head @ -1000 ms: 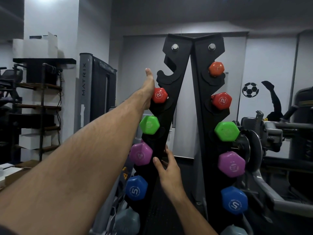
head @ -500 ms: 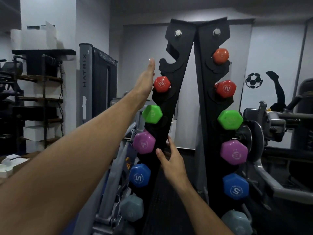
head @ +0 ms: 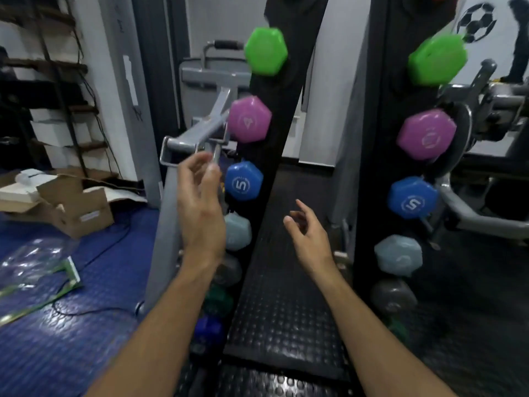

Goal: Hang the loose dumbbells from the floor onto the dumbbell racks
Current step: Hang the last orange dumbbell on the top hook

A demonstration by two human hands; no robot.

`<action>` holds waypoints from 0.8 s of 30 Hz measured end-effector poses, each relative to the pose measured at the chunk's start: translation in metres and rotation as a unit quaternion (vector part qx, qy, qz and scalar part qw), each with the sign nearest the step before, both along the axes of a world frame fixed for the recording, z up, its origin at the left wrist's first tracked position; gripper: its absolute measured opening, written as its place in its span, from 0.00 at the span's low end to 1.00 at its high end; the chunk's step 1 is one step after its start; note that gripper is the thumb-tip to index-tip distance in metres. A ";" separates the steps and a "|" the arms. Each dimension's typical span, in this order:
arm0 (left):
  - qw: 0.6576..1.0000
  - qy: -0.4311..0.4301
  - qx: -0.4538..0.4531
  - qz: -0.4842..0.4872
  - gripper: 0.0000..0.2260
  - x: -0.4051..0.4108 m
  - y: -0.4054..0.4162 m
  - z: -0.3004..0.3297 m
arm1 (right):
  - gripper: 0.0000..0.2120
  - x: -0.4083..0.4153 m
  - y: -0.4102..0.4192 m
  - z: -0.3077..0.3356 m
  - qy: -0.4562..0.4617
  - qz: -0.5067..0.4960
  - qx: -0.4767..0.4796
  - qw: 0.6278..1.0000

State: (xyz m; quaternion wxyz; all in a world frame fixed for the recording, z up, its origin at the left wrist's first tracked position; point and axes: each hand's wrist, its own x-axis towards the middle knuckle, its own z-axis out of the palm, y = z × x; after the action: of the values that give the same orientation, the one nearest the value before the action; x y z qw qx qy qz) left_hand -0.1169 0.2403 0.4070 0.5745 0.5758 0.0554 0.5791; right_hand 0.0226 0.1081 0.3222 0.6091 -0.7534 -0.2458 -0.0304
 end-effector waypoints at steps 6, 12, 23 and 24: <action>0.973 0.175 -0.105 0.111 0.08 -0.004 -0.011 -0.184 | 0.25 -0.007 -0.021 -0.106 0.132 0.021 -0.111 0.985; 0.876 0.407 -0.236 0.109 0.08 -0.025 -0.030 -0.346 | 0.21 -0.019 -0.024 -0.225 0.214 0.059 -0.234 0.947; 0.594 0.705 -0.373 -0.104 0.14 -0.068 -0.029 -0.532 | 0.14 -0.049 0.001 -0.411 0.232 0.163 -0.417 0.864; 0.568 0.707 -0.402 -0.128 0.12 -0.071 -0.032 -0.538 | 0.14 -0.052 0.004 -0.425 0.233 0.172 -0.427 0.856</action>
State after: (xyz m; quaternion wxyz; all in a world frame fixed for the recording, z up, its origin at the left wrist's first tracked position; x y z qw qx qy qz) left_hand -0.1880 0.2087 -0.1312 0.5924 0.5126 0.5968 -0.1737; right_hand -0.0296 0.1123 -0.1030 0.2623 -0.8703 -0.2108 0.3597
